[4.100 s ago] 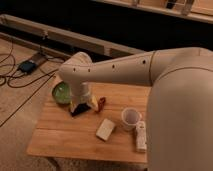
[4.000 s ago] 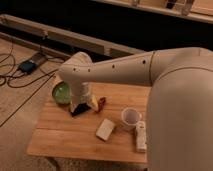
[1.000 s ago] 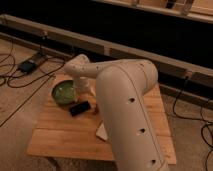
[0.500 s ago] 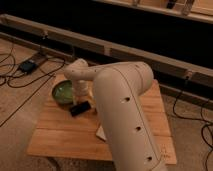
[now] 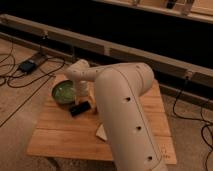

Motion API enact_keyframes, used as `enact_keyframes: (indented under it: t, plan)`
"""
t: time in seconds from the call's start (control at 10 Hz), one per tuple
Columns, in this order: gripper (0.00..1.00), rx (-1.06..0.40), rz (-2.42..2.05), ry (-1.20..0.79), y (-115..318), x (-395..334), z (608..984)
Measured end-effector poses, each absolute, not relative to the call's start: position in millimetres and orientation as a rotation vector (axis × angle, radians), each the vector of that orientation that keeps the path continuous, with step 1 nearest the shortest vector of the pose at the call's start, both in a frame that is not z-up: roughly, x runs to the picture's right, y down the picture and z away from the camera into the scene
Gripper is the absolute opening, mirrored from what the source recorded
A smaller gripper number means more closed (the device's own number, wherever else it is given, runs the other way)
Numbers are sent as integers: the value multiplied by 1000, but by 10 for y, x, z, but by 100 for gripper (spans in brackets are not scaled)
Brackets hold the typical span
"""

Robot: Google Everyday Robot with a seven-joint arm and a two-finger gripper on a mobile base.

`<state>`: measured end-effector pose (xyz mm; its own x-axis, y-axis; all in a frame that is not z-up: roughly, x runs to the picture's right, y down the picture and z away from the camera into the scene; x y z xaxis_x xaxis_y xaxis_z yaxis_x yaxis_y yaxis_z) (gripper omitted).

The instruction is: Place the eraser in the ceramic cup

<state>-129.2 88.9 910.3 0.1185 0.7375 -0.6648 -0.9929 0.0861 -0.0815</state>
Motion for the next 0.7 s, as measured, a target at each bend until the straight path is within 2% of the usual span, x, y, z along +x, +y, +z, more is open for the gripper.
enact_keyframes:
  t: [0.7]
  plan:
    - [60, -623, 1392, 528, 944, -1269, 9198]
